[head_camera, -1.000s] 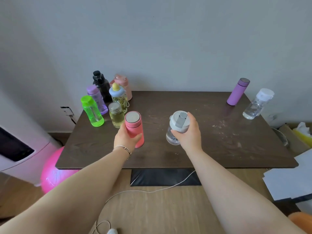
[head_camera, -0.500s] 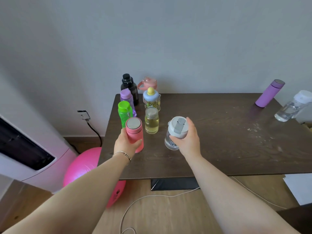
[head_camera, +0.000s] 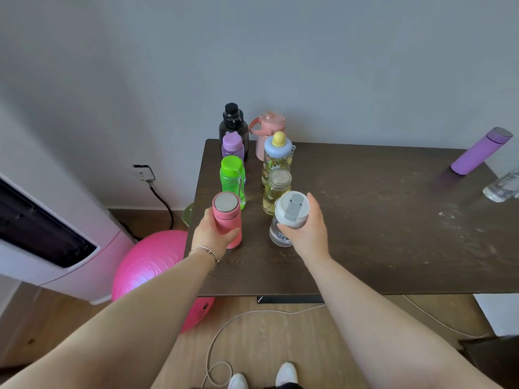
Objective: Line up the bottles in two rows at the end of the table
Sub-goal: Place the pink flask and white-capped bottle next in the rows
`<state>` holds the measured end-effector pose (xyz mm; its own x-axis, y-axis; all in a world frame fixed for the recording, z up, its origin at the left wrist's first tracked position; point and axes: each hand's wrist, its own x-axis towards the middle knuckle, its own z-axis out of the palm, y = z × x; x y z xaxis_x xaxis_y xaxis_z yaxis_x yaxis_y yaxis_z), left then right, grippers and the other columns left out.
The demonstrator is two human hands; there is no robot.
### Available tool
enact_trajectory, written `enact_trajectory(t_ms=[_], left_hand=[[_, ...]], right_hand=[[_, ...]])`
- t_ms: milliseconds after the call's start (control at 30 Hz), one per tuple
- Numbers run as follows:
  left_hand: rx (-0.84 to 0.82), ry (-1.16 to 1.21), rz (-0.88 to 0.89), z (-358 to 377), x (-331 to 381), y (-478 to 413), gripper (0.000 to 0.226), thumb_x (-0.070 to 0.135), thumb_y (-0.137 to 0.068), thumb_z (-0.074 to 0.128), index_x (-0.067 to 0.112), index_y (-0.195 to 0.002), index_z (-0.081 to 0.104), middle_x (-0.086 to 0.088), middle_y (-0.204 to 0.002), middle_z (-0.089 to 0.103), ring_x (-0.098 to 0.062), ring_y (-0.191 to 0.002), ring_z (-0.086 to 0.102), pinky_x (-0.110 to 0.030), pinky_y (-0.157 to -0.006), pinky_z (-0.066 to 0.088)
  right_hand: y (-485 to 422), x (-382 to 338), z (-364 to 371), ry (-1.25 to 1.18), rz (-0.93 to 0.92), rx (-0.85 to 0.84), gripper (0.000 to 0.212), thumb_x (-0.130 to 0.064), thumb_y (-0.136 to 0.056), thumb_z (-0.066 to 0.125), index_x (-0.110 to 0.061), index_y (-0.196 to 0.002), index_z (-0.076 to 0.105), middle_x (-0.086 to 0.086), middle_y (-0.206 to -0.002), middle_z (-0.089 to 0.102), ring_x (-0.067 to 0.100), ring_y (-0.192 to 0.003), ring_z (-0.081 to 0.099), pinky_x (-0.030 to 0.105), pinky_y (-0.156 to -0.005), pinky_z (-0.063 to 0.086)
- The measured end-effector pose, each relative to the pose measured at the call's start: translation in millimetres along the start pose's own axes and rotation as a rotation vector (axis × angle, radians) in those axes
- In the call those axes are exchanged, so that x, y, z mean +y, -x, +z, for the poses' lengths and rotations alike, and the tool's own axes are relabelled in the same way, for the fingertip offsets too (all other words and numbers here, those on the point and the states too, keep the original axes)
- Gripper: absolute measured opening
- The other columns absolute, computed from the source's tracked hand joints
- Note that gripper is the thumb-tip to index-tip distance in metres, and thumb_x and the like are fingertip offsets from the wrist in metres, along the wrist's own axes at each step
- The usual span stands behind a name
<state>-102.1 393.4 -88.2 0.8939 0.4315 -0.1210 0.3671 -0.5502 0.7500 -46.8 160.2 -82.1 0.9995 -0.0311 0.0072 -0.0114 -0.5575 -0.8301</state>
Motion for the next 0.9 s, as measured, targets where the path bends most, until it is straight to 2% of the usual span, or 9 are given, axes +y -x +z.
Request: enact_trajectory(t_ms=[133, 333, 633, 767, 900], left_hand=[[-0.011, -0.01, -0.01, 3.4, -5.2, -4.7, 0.053, 0.036, -0.069, 0.078, 0.022, -0.102, 0.04, -0.007, -0.096, 0.063, -0.032, -0.087, 0.059, -0.035, -0.069, 0.046], [-0.011, -0.016, -0.018, 6.0, -7.2, -11.2, 0.054, 0.036, -0.069, 0.078, 0.023, -0.104, 0.04, -0.007, -0.098, 0.063, -0.032, -0.087, 0.059, -0.034, -0.07, 0.046], [-0.016, -0.035, 0.001, 9.0, -5.6, -17.3, 0.055, 0.038, -0.069, 0.078, 0.021, -0.107, 0.042, -0.007, -0.101, 0.063, -0.031, -0.088, 0.06, -0.038, -0.073, 0.05], [-0.019, -0.024, 0.009, 8.6, -6.3, -18.0, 0.055, 0.036, -0.07, 0.078, 0.021, -0.109, 0.042, -0.007, -0.105, 0.062, -0.029, -0.091, 0.059, -0.034, -0.072, 0.047], [-0.041, -0.028, 0.009, 7.2, -4.8, -17.5, 0.059, 0.036, -0.071, 0.078, 0.018, -0.115, 0.042, -0.008, -0.11, 0.059, -0.029, -0.094, 0.059, -0.035, -0.076, 0.047]], right_hand=[[-2.2, 4.8, 9.8, -0.013, -0.002, -0.008, 0.105, -0.033, -0.065, 0.089, -0.04, -0.147, 0.024, -0.015, -0.147, 0.039, 0.007, -0.131, 0.039, 0.025, -0.097, 0.037], [-4.2, 9.9, 20.1, 0.007, -0.014, -0.045, 0.104, -0.035, -0.064, 0.089, -0.04, -0.147, 0.025, -0.015, -0.147, 0.039, 0.004, -0.13, 0.037, 0.023, -0.097, 0.035], [-12.2, 13.4, 26.0, 0.024, -0.033, -0.058, 0.104, -0.035, -0.065, 0.089, -0.04, -0.146, 0.024, -0.014, -0.146, 0.037, 0.002, -0.13, 0.034, 0.024, -0.097, 0.037], [-12.6, 16.7, 22.9, 0.04, -0.052, -0.08, 0.104, -0.036, -0.066, 0.089, -0.041, -0.146, 0.023, -0.014, -0.147, 0.035, 0.002, -0.131, 0.034, 0.027, -0.1, 0.037], [-12.6, 15.6, 21.5, 0.048, -0.05, -0.097, 0.105, -0.034, -0.067, 0.089, -0.041, -0.147, 0.021, -0.012, -0.149, 0.034, 0.006, -0.134, 0.034, 0.029, -0.101, 0.038]])
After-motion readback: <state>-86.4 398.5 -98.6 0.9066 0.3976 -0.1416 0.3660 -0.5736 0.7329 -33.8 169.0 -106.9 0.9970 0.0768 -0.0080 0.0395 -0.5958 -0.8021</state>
